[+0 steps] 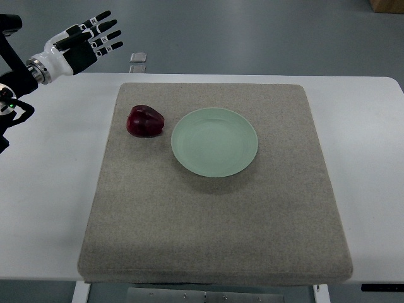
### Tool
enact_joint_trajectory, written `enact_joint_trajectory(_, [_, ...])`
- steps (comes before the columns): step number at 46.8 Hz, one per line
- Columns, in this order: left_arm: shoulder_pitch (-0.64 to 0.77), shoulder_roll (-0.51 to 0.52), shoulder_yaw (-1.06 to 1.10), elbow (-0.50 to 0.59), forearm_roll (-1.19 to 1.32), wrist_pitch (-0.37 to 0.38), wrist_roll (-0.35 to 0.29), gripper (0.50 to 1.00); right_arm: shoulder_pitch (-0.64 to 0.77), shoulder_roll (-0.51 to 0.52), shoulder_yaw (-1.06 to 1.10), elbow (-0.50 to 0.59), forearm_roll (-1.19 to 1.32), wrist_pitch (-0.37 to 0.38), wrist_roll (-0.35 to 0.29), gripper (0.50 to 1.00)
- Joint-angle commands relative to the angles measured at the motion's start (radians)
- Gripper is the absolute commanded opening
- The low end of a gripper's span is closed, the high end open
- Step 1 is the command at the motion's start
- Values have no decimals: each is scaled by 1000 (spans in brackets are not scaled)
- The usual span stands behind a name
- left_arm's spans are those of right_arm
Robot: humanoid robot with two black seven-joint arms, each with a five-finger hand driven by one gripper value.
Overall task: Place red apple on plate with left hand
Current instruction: 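Move the left hand down toward the dark red apple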
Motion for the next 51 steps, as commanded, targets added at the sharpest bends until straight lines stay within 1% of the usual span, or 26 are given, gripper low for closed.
enact_joint_trajectory(1, [0, -7, 0, -1, 1, 0, 1, 999, 0, 0, 0, 0, 0, 0, 0, 930])
enact_joint_trajectory(20, [-15, 6, 9, 7, 4, 0, -2, 999, 0, 0, 0, 0, 0, 0, -1, 930])
enact_joint_trajectory(23, [-12, 9, 11, -1, 13, 0, -12, 999, 0, 0, 0, 0, 0, 0, 0, 930])
enact_joint_trajectory(28, [-15, 32, 11, -10, 127, 0, -61, 999, 0, 0, 0, 0, 0, 0, 0, 930])
enact_joint_trajectory(33, [-33, 100, 11, -102, 412, 0, -121, 999, 0, 0, 0, 0, 0, 0, 0, 928])
enact_joint_trajectory(38, [-56, 163, 11, -193, 688, 0, -166, 999, 0, 0, 0, 0, 0, 0, 0, 928])
enact_joint_trajectory(42, [-55, 193, 12, -275, 841, 0, -203, 999, 0, 0, 0, 0, 0, 0, 0, 930])
enact_joint_trajectory(47, [-53, 254, 20, -403, 1044, 0, -236, 999, 0, 0, 0, 0, 0, 0, 0, 928])
enact_joint_trajectory(51, [-53, 274, 54, -493, 1213, 0, -272, 996, 0, 0, 0, 0, 0, 0, 0, 928])
